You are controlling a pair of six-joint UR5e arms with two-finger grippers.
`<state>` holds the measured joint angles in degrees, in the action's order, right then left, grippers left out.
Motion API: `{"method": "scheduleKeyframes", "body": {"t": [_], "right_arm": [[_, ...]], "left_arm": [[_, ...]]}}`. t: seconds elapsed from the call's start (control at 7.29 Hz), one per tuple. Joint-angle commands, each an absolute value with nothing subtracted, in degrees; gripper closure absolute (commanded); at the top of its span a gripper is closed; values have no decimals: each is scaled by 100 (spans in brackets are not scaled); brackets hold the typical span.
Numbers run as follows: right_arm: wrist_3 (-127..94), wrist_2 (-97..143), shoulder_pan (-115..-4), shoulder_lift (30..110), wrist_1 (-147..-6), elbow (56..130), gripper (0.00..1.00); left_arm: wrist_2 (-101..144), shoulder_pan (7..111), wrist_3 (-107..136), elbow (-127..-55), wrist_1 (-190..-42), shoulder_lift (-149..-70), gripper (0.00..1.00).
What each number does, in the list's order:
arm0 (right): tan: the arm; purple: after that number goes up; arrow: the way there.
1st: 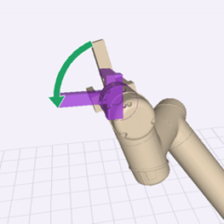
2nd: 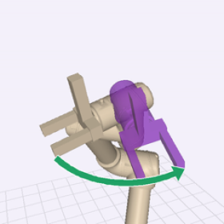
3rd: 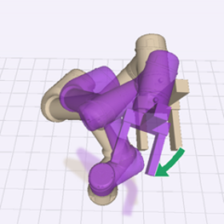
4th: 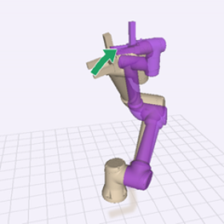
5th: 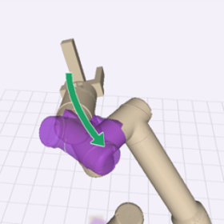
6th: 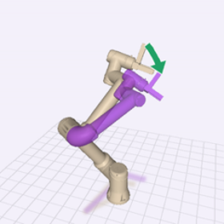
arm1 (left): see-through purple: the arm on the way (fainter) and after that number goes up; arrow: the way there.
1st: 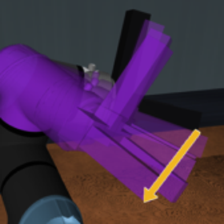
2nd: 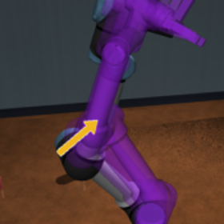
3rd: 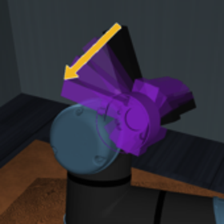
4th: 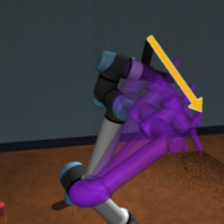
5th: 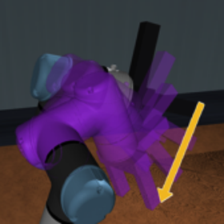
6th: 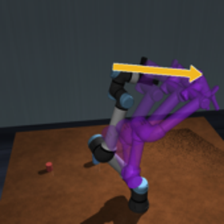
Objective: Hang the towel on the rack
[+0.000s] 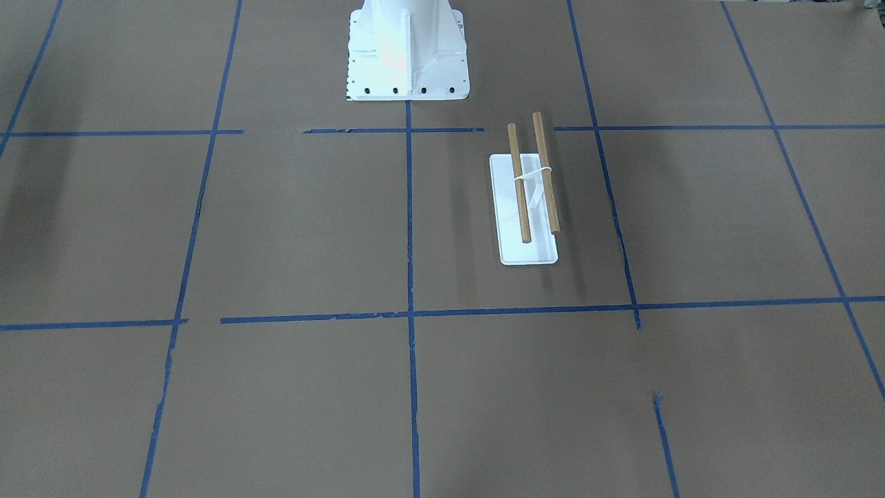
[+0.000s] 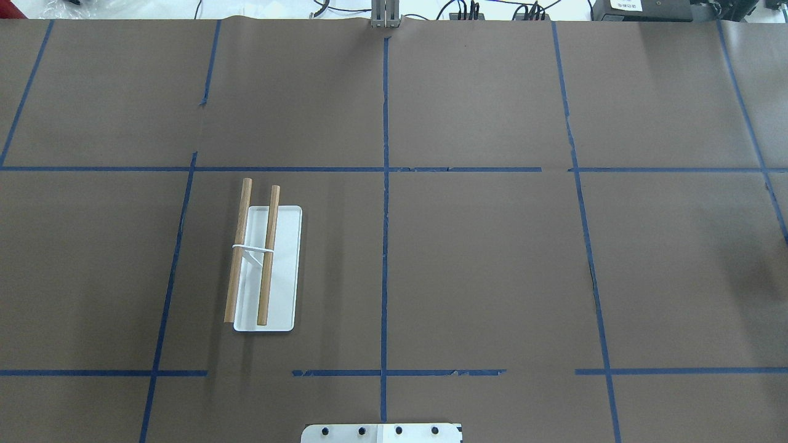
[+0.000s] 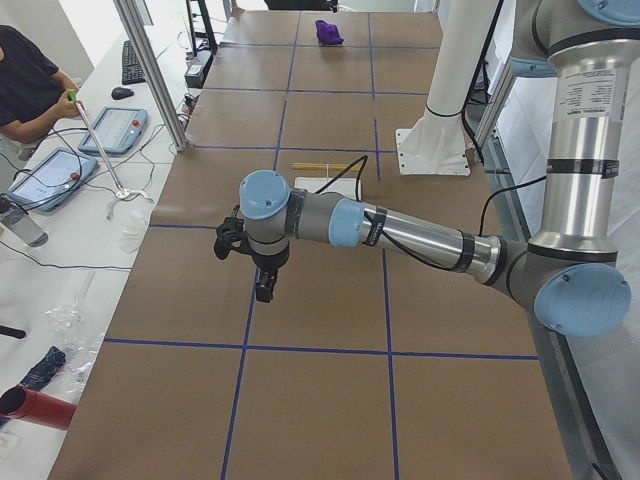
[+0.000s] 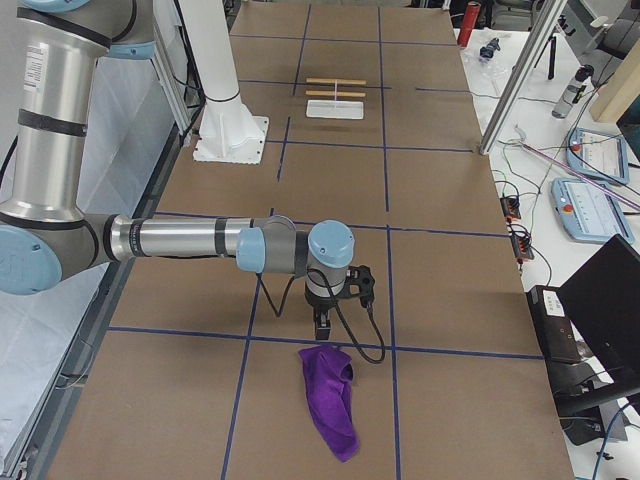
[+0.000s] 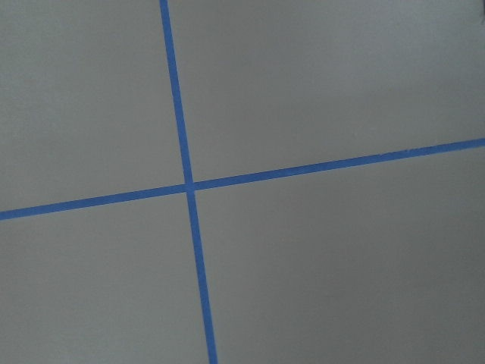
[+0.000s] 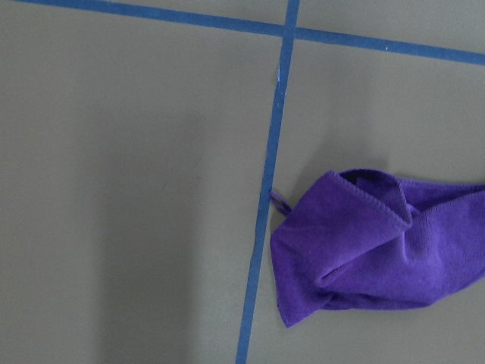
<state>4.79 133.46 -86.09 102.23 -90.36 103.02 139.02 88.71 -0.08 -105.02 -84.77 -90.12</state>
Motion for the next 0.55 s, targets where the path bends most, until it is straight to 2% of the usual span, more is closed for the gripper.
{"method": "scheduleKeyframes", "body": {"t": [0.0,0.27,0.41], "right_arm": [[292,13324,-8552,10213,-7870,9478,0],[71,13272,-8359,9523,-7699,8601,0],[62,13263,-8306,9214,-7699,8213,6]], "left_arm": [[13966,8868,26,-10459,-8858,-8948,0],[13966,8868,26,-10520,-8868,-8956,0],[13966,8868,26,-10529,-8868,-8956,0]]}}
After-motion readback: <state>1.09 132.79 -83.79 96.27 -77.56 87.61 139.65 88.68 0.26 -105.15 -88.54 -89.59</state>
